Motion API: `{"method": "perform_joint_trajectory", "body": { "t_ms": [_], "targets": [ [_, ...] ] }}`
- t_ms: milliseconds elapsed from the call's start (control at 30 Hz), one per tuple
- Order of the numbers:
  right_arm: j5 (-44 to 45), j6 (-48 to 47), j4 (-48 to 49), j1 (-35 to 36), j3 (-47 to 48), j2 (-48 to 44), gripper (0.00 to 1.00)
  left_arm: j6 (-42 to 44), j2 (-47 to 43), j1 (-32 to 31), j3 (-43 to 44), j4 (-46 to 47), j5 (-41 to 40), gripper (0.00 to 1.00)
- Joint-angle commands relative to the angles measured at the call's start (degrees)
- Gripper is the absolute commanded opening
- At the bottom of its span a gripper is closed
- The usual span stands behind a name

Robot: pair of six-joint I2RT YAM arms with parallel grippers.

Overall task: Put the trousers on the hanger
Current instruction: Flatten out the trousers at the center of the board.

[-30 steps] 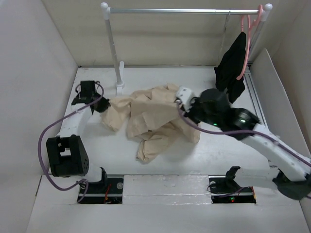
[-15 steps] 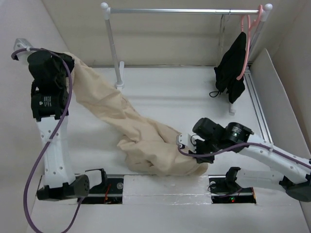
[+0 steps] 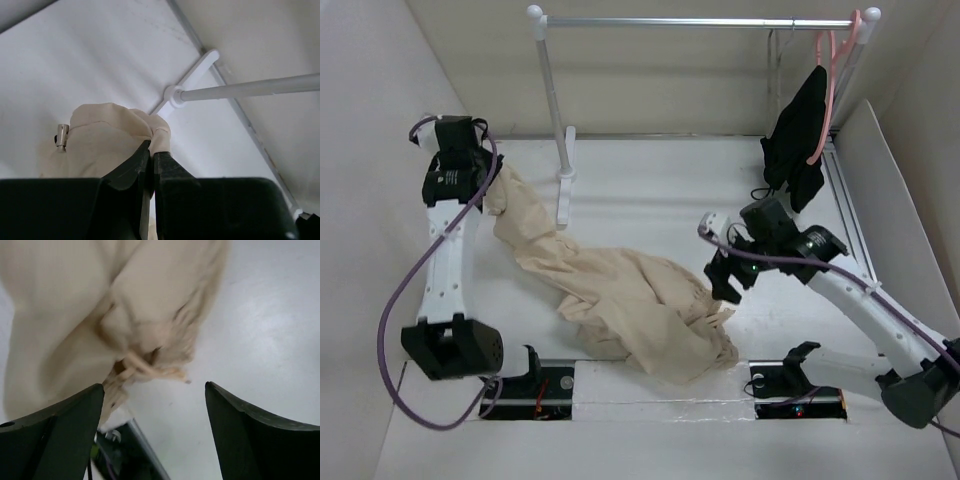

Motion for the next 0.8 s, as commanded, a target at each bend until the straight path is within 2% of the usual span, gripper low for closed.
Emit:
{"method": "perform_joint_trajectory", "body": {
  "t_ms": [0,33,67,100,133,167,200,233,267,367,533,700,733,767],
  "targets": [
    [-7.3,1.6,19.3,-8.5,-1.1,2.9,0.86,0.6,-10.2,0.1,-2.0,2.9,-2.5,0.00],
    [-7.8,2.0,23.4,-10.2,-2.0,5.0,0.78,-0.2,-12.1,0.1,-4.5,3.2,-2.7,0.00],
    [-10.7,1.8,24.3,-12.2,-1.6,7.3,0.50,-0.5,-13.0,0.1,-5.9,3.2,-2.9,0.00],
    [-10.3,1.3,24.5,-12.3,-0.7,12.3,0.33,-0.8,-13.7,0.1,-6.8,3.6,-3.4,0.00],
    [-8.5,2.3,27.3,-12.3,-1.1,14.1,0.25,-0.9,-15.0,0.1,-7.6,3.7,-3.4,0.00],
    [-4.0,3.4,29.7,-10.3,-2.1,15.4,0.24,-1.2,-15.5,0.1,-8.9,3.7,-3.5,0.00],
    [-2.0,5.9,32.0,-9.5,-3.6,17.0,0.28,-1.3,-15.7,0.1,-9.3,4.2,-2.6,0.00],
    [-0.3,7.3,37.4,-8.7,-5.1,17.6,0.37,-1.1,-16.1,0.1,-10.0,4.4,-2.2,0.00],
    [2.5,8.8,39.6,-8.7,-8.1,18.3,0.58,-0.8,-16.1,0.1,-10.1,3.9,-1.8,0.00],
    [5.6,12.8,45.1,-9.3,-13.4,20.3,0.76,-0.1,-16.5,0.1,-10.8,3.7,-0.8,0.00],
    [6.8,15.9,50.1,-12.4,-22.2,18.1,0.79,0.9,-17.7,0.1,-13.0,4.4,0.3,0.00],
    [4.0,16.4,47.9,-12.3,-25.0,14.6,0.79,1.0,-17.7,0.1,-14.2,4.8,0.8,0.00],
    [3.6,16.5,47.3,-12.3,-25.9,13.7,0.78,1.0,-17.4,0.1,-14.6,4.9,0.8,0.00],
    [2.4,16.5,47.2,-11.6,-26.6,12.5,0.72,1.0,-17.3,0.1,-14.7,5.0,0.8,0.00]
  ]
}}
